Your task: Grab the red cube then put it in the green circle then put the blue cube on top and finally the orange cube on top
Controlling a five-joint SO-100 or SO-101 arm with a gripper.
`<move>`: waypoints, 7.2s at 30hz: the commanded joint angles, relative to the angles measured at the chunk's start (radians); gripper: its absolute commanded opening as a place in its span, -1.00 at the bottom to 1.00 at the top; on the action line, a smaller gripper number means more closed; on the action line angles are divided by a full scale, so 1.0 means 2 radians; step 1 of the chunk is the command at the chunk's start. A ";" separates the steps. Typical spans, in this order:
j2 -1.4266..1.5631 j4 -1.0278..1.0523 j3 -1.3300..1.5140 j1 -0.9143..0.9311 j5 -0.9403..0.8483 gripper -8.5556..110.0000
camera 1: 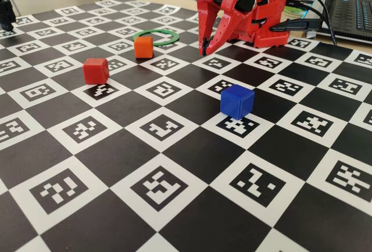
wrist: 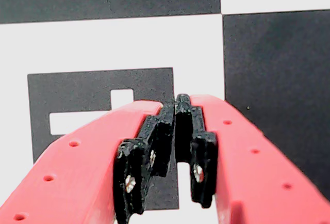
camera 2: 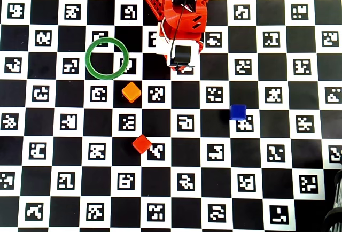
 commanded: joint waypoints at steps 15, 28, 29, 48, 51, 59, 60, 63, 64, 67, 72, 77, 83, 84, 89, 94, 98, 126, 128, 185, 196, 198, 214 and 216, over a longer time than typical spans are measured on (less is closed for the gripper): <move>0.026 0.051 0.021 -0.004 -0.003 -0.96; 0.026 0.051 0.021 -0.004 -0.003 -0.96; 0.026 0.051 0.021 -0.004 -0.003 -0.96; 0.026 0.051 0.021 -0.004 -0.003 -0.96; 0.026 0.051 0.021 -0.004 -0.004 -0.96; 0.027 0.037 0.021 -0.025 0.022 -0.96; 0.026 0.025 0.021 -0.021 0.036 -0.96; 0.002 -0.001 -0.003 -0.018 0.073 -0.96; -0.018 -0.008 -0.022 -0.018 0.088 -0.96; -0.094 -0.021 -0.108 -0.019 0.145 -0.96; -0.247 -0.041 -0.267 -0.024 0.248 -0.96; -0.383 0.009 -0.435 -0.021 0.347 -0.96; -0.540 0.084 -0.639 0.007 0.462 -0.96; -0.563 0.094 -0.669 0.012 0.476 -0.96; -0.668 0.136 -0.795 0.038 0.544 -0.92; -0.730 0.161 -0.867 0.053 0.606 -0.84; -0.756 0.167 -0.897 0.058 0.658 -0.65; -0.953 0.141 -0.976 0.094 0.762 -0.17; -0.955 0.131 -0.963 0.099 0.742 -0.17; -1.081 -0.042 -0.869 0.132 0.850 -0.06; -1.083 -0.044 -0.869 0.127 0.980 -0.07; -1.083 -0.048 -0.868 0.127 0.994 -0.07; -1.087 -0.062 -0.869 0.116 1.057 -0.11; -1.087 -0.062 -0.869 0.116 1.055 -0.14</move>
